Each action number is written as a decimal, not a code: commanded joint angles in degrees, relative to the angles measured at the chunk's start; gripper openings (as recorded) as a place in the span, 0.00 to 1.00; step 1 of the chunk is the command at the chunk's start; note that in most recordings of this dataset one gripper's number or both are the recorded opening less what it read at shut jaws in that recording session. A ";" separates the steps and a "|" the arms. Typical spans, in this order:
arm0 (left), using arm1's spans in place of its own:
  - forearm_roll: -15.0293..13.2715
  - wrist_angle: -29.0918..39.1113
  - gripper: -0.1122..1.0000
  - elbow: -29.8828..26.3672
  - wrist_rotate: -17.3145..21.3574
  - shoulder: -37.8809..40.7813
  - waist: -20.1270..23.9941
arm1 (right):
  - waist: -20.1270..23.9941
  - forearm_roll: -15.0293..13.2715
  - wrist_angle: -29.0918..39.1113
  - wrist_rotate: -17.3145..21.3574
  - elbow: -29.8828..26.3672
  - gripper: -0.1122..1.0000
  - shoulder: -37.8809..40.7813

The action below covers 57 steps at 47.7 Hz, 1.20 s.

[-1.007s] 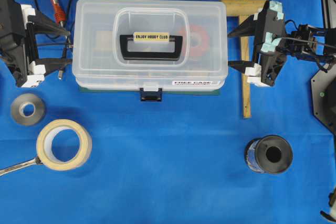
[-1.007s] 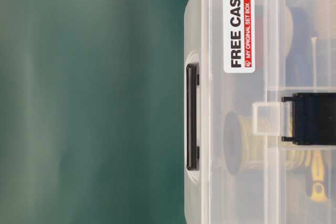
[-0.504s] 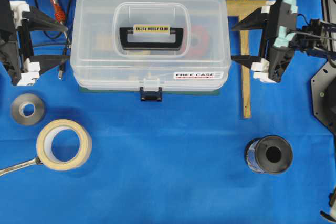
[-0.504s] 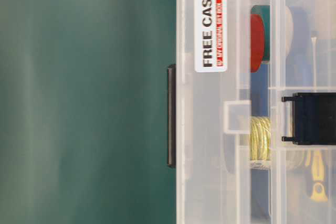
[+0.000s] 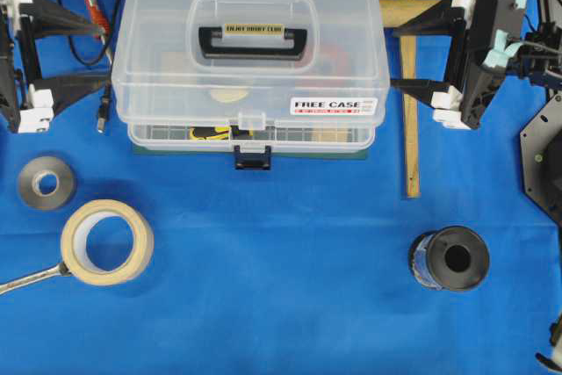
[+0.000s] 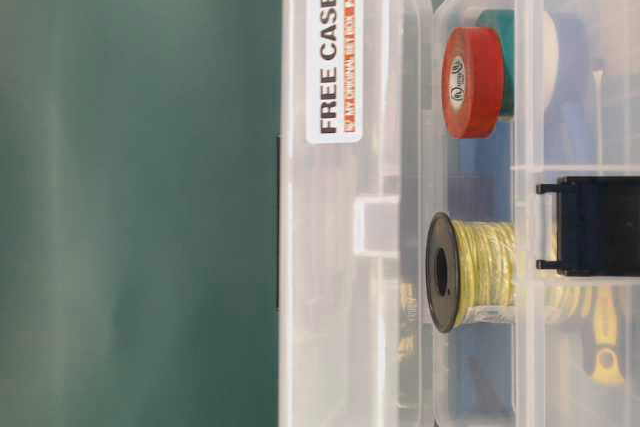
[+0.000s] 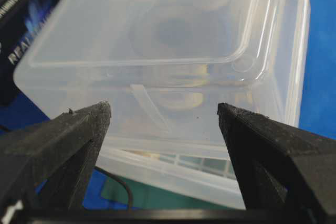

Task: Open the tool box with both arms.
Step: 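Swing the lid back away from the box with both grippers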

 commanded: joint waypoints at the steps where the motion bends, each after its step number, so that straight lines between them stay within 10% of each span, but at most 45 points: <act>1: -0.26 -1.49 0.84 -2.55 -0.44 -0.44 0.44 | 0.00 0.09 -1.49 0.18 -3.34 0.85 -0.53; 57: -0.18 -9.58 0.84 -2.99 2.29 2.37 14.68 | -11.60 0.09 -4.31 0.09 -4.57 0.85 -0.70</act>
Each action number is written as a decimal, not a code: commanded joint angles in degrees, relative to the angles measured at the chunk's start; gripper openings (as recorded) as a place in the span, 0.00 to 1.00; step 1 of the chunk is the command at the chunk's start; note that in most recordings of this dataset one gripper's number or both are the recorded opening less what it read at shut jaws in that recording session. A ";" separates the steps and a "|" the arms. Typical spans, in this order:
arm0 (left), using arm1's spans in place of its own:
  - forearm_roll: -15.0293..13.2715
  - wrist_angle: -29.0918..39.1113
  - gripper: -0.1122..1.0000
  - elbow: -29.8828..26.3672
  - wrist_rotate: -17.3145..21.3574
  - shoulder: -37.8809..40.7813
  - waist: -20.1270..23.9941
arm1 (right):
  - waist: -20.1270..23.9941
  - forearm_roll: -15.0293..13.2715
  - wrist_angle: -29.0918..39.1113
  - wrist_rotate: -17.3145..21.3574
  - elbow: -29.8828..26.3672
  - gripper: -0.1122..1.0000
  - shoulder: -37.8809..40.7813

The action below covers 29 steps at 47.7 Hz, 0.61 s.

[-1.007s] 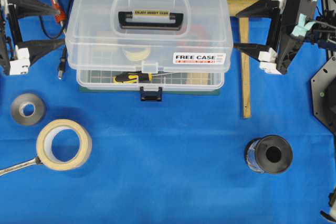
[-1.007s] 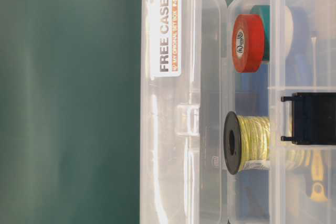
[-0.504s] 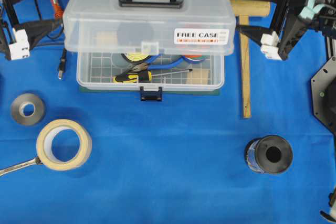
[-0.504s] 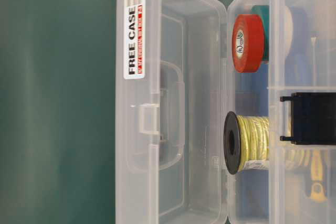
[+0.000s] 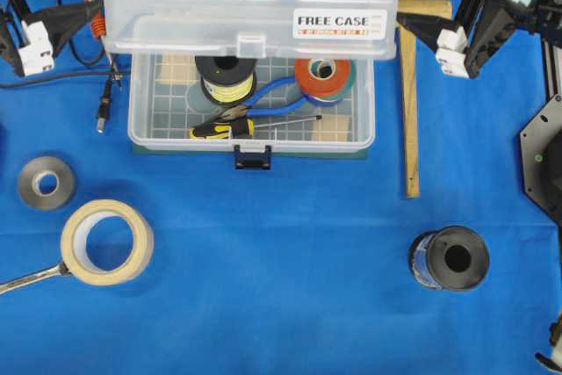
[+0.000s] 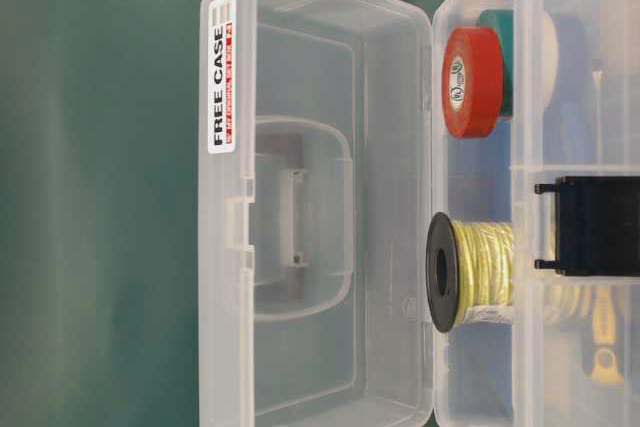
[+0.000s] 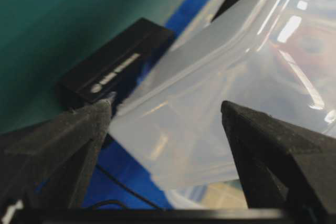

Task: Open the tool box with both arms.
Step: 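Swing the lid back away from the box with both grippers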

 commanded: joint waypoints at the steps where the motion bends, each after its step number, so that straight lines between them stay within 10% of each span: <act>1: -0.09 -1.23 0.84 -1.49 0.53 0.79 1.14 | -0.88 0.18 -1.23 0.09 -1.85 0.85 -0.09; 29: 0.00 -6.15 0.84 -5.10 1.23 10.90 4.22 | -5.98 0.18 -3.96 0.09 -2.90 0.85 2.20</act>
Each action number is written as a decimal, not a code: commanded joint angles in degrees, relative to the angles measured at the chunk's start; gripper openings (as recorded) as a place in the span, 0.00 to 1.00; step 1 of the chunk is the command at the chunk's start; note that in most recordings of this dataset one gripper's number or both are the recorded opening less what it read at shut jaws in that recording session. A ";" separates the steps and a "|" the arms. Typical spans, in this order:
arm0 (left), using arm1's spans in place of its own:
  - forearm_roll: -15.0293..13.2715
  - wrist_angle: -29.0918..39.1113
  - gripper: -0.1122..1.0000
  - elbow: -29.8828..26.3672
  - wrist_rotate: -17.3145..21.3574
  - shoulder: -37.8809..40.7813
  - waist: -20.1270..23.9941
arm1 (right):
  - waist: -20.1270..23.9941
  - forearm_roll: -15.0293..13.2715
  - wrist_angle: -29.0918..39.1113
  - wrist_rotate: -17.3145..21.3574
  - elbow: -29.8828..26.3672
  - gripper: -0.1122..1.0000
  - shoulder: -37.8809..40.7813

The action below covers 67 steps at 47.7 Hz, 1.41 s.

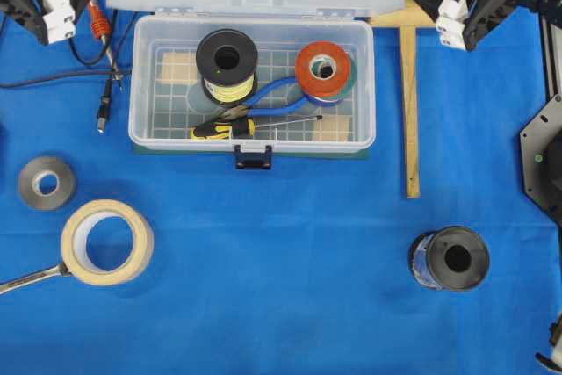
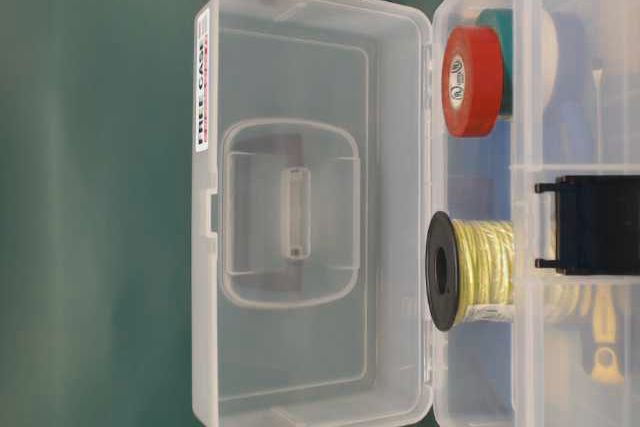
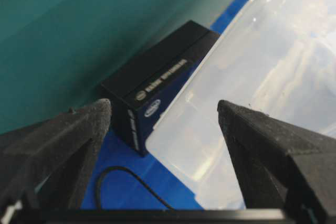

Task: Open the tool box with both arms.
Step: 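Swing the lid back away from the box with both grippers, then release the open lid and pull both grippers back outward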

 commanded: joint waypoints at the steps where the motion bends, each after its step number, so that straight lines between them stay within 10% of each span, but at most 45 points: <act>1: 0.26 -0.70 0.84 -2.11 0.35 1.76 0.09 | -0.62 0.18 -1.05 0.09 -1.93 0.85 0.44; 67: 0.18 0.88 0.84 -7.65 2.81 10.02 10.46 | -11.43 0.18 1.23 -0.18 -5.54 0.85 7.03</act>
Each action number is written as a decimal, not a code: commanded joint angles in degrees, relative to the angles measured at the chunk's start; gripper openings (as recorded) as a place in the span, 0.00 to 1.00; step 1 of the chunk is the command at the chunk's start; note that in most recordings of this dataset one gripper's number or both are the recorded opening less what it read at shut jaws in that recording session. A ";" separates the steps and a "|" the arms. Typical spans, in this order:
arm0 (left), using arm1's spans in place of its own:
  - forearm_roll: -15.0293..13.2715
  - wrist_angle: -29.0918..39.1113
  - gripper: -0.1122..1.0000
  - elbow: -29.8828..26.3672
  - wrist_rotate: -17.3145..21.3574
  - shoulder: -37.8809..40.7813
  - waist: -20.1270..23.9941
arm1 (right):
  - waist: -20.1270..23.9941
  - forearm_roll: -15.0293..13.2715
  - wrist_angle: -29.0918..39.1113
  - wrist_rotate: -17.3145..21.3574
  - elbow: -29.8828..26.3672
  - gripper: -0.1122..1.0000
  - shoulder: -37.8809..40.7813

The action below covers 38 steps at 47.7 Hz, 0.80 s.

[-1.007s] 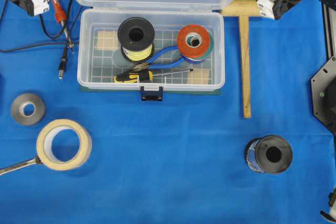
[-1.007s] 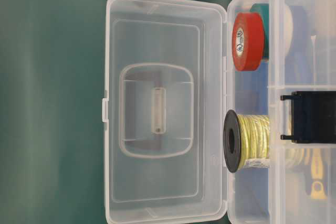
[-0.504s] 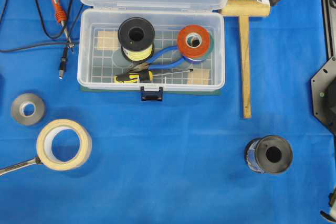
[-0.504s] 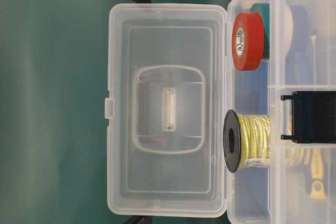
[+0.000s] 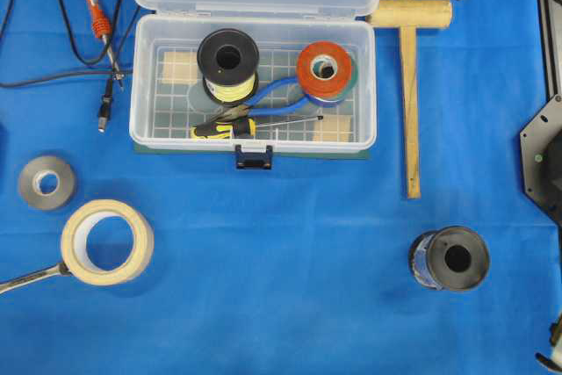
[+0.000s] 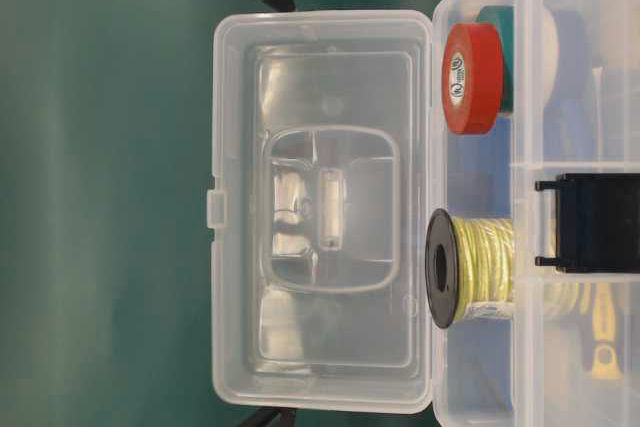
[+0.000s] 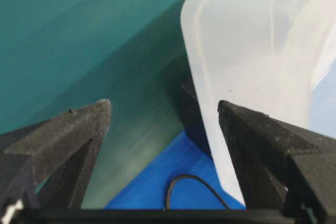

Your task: Open the tool box with both arms.

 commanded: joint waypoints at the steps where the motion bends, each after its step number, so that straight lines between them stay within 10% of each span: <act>1: 0.09 0.26 0.84 0.18 0.09 -2.02 0.97 | -1.14 0.09 0.79 -0.09 -0.62 0.85 -1.49; 25: 0.09 3.60 0.84 5.71 -0.35 -9.93 0.88 | -0.70 0.26 5.01 0.44 2.81 0.85 -6.94; 38: 0.09 7.82 0.84 7.56 -1.05 -13.71 -9.40 | 7.91 1.14 6.15 0.53 3.87 0.85 -8.70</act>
